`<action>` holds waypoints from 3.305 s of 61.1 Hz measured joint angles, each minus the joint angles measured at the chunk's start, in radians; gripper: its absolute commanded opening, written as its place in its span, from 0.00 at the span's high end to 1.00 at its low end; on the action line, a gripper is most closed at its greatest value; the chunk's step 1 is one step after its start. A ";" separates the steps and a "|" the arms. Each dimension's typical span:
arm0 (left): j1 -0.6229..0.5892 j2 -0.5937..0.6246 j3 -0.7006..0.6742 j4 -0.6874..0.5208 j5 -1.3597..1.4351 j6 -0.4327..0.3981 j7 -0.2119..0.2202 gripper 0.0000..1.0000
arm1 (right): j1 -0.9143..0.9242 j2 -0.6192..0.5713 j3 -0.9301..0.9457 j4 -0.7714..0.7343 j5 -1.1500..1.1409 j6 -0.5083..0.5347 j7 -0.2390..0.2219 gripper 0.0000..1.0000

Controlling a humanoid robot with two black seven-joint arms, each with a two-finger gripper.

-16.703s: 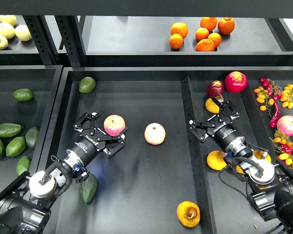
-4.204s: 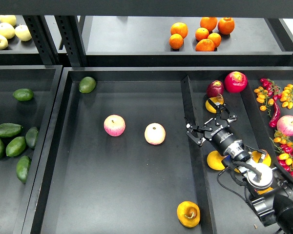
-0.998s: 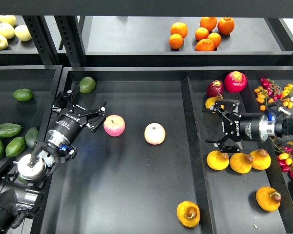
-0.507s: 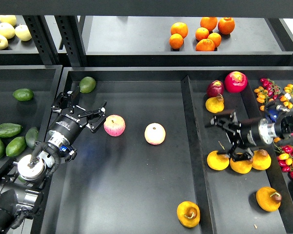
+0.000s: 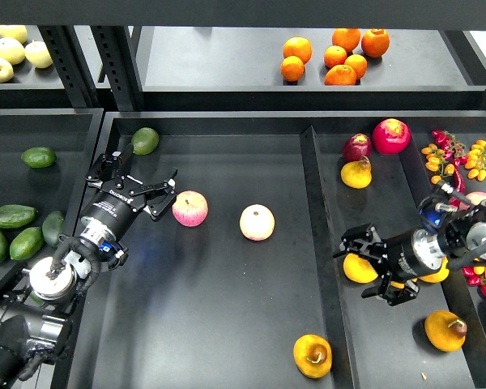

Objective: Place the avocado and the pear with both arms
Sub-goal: 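Move the right gripper toward the yellow-orange pear on the table, then lower the open right gripper around the yellow-orange pear, then close the right gripper on the pear and lift it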

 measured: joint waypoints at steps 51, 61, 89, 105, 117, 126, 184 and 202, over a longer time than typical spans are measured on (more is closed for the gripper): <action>0.000 0.000 0.005 0.005 0.000 0.000 0.000 0.01 | -0.084 0.087 -0.046 0.001 -0.004 0.000 0.000 0.01; 0.000 0.000 0.004 0.005 0.000 0.000 0.000 0.01 | -0.102 0.093 -0.047 0.006 -0.004 0.000 0.000 0.01; 0.003 0.000 0.004 0.006 0.000 0.000 0.000 0.01 | -0.137 0.094 -0.069 0.022 -0.002 0.000 0.000 0.03; 0.005 0.000 0.005 0.005 0.000 0.000 0.000 0.01 | -0.142 0.095 -0.069 0.024 -0.002 0.000 0.000 0.14; 0.005 0.000 0.005 0.005 0.000 0.000 0.001 0.01 | -0.143 0.095 -0.069 0.023 -0.004 0.000 0.000 0.14; 0.005 0.000 0.005 0.005 0.000 0.000 0.001 0.01 | -0.154 0.104 -0.069 0.021 -0.007 0.000 0.000 0.17; 0.005 0.000 0.013 0.004 0.002 0.000 0.003 0.01 | -0.183 0.111 0.007 0.012 0.014 0.000 0.000 0.95; 0.005 0.000 0.014 0.005 0.001 0.000 0.004 0.01 | -0.126 0.102 0.107 0.008 0.112 0.000 0.000 0.95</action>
